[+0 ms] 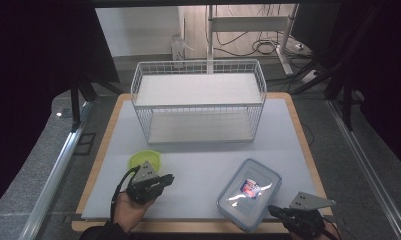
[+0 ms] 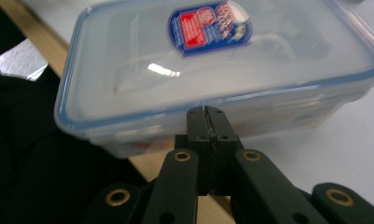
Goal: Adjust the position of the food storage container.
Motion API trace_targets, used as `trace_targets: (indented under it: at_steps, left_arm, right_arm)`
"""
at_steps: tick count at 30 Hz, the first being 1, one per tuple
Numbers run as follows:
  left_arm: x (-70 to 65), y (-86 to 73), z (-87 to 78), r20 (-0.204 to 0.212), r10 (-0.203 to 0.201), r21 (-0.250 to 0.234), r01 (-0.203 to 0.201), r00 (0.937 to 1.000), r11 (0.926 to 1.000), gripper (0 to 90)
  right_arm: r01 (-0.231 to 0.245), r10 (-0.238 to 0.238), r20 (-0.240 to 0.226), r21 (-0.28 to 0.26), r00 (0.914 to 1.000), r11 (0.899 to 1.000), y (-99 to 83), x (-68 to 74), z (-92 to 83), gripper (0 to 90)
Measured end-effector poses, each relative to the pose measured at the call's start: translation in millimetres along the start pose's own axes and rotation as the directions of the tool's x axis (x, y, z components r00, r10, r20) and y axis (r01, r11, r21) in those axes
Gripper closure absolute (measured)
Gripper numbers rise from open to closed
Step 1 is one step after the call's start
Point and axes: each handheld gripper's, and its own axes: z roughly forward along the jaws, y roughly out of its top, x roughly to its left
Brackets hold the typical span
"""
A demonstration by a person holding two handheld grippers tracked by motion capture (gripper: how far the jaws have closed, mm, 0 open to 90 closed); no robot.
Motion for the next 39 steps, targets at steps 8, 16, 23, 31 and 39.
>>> trace_targets:
  at_steps: [8, 16, 23, 31, 39]
  left_arm:
    - [-2.1, -1.8, -0.4, 0.003, 0.004, 0.007, -0.004, 1.0, 1.0, 84.2]
    - [-3.7, -1.6, 0.5, 0.007, 0.009, 0.009, -0.009, 0.9999, 0.9999, 84.1]
    - [-4.4, -1.3, 1.3, 0.011, 0.011, 0.012, -0.011, 0.9999, 0.9999, 84.1]
    - [-4.2, -1.3, 1.3, 0.014, 0.006, 0.013, -0.006, 0.9999, 0.9999, 84.1]
    - [-4.3, -1.5, 1.7, 0.017, 0.004, 0.016, -0.005, 0.9999, 0.9999, 84.0]
  right_arm:
    - [0.002, -0.003, -0.034, -0.02, 0.9994, 1.0, 2.2, 2.1, 1.5, 89.7]
    - [-0.006, 0.004, -0.073, -0.023, 0.9973, 1.0, 3.3, 4.1, 7.2, 89.8]
    - [0.008, -0.011, -0.108, -0.028, 0.9941, 1.0, 9.7, 9.8, 18.6, 89.8]
    - [0.034, -0.036, -0.229, -0.012, 0.9729, 0.999, 24.4, 19.3, 40.4, 89.8]
    - [0.099, -0.095, -0.273, 0.0, 0.9573, 0.995, 42.2, 31.0, 63.4, 89.8]
